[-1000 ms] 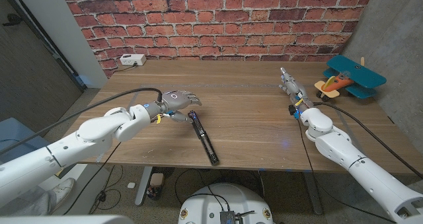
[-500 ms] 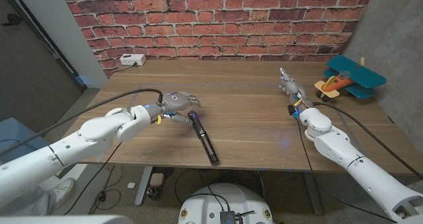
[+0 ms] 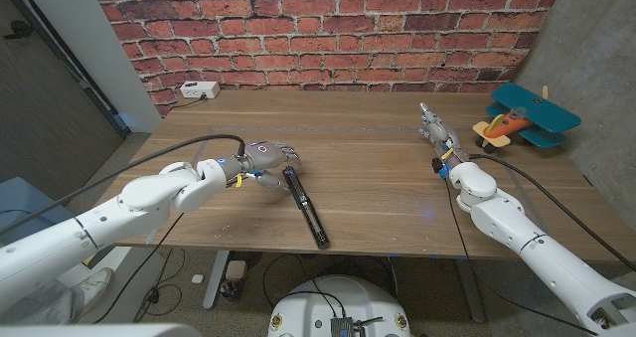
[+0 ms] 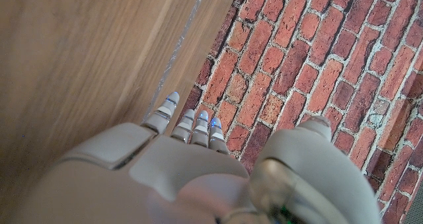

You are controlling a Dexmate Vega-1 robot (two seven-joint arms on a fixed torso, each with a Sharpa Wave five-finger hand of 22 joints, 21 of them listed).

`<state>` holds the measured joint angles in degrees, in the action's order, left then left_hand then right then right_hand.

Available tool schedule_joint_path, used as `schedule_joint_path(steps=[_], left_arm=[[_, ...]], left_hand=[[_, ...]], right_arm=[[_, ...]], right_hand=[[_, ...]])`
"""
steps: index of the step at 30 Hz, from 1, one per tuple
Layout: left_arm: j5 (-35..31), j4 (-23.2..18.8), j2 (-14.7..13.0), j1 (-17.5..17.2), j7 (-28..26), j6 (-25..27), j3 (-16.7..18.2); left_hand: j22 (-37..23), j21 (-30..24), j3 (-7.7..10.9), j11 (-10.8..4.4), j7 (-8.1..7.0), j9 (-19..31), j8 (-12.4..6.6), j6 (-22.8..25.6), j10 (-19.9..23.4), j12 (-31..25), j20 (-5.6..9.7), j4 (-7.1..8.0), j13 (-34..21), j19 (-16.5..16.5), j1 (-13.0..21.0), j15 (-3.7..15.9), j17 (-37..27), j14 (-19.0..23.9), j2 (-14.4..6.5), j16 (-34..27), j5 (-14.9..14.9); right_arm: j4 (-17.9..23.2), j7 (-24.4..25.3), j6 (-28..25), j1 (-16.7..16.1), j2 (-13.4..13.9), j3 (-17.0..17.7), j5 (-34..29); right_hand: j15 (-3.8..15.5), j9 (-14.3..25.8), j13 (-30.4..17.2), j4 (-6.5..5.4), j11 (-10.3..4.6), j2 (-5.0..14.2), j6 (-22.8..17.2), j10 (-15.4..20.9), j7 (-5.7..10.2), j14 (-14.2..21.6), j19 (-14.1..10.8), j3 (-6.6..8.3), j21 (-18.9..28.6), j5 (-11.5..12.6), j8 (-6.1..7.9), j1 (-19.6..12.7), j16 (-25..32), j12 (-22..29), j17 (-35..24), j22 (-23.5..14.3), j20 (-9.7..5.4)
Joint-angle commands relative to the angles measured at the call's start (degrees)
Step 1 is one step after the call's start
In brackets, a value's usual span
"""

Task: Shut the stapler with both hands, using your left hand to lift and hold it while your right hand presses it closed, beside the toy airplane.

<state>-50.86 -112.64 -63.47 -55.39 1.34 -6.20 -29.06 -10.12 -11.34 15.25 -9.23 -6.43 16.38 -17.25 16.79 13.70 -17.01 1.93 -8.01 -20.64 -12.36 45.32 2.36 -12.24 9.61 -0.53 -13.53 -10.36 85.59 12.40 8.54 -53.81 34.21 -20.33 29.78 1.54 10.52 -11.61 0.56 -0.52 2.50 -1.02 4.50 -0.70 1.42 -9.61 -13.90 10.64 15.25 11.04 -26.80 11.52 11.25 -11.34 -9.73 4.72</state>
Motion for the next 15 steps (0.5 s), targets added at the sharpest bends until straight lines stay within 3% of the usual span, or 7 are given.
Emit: schedule_joint_path(steps=[1,6,10,15], left_arm=[[-0.17,0.87,-0.12,-0.11,-0.43,-0.96,-0.75],[0.02,0.94,-0.18,-0.21,-0.1,-1.25,-1.0],[-0.12,0.78,-0.26,-0.6,-0.35,-1.08,-1.01],[0.32,0.9,-0.2,-0.95,-0.61,-1.17,-1.04]], left_hand=[[-0.1,0.13,-0.27,-0.35,0.16,0.38,-0.5,0.56,0.53,-0.37,-0.06,-0.01,-0.38,0.13,-0.11,5.79,-0.15,0.26,-0.37,0.23,-0.11],[-0.08,0.14,-0.31,-0.09,-0.04,0.52,-0.55,0.36,0.39,-0.29,-0.11,-0.07,-0.54,0.21,-0.02,5.83,-0.1,0.24,-0.43,0.27,-0.11],[-0.27,-1.42,-0.44,0.22,0.02,0.91,-0.85,0.15,0.89,-0.39,0.84,-0.07,-1.0,-3.85,-0.02,6.34,-0.16,2.4,-0.77,-0.55,-0.08],[-0.38,-1.7,-0.52,0.42,-0.05,1.04,-1.06,0.36,1.15,-0.45,0.86,-0.18,-1.18,-4.72,0.13,6.32,-0.17,2.58,-0.79,-0.59,-0.08]], right_arm=[[1.19,0.75,-0.11,-0.86,0.25,0.25,-0.14],[1.36,0.85,-0.33,-0.99,0.16,0.12,-0.13],[1.45,0.77,-0.25,-1.02,0.16,0.04,-0.21],[1.75,0.89,-0.54,-1.11,0.3,0.04,-0.29]], right_hand=[[1.85,0.3,-0.05,0.19,0.03,0.01,-0.14,0.13,0.39,-0.08,-0.06,-0.06,0.22,-0.2,0.26,-0.44,0.42,0.38,-0.07,-0.1,-0.26],[1.91,0.3,-0.05,0.2,-0.09,0.03,-0.19,0.14,0.41,-0.11,-0.06,-0.05,0.23,-0.21,0.27,-0.43,0.41,0.38,-0.08,-0.1,-0.24],[1.93,0.3,-0.06,0.2,-0.15,0.05,-0.2,0.17,0.37,-0.11,-0.04,-0.05,0.22,-0.21,0.27,-0.42,0.41,0.39,-0.08,-0.1,-0.24],[1.87,0.3,-0.06,0.2,-0.18,0.05,-0.18,0.16,0.39,-0.06,0.0,-0.05,0.21,-0.22,0.26,-0.4,0.44,0.39,-0.09,-0.11,-0.2]])
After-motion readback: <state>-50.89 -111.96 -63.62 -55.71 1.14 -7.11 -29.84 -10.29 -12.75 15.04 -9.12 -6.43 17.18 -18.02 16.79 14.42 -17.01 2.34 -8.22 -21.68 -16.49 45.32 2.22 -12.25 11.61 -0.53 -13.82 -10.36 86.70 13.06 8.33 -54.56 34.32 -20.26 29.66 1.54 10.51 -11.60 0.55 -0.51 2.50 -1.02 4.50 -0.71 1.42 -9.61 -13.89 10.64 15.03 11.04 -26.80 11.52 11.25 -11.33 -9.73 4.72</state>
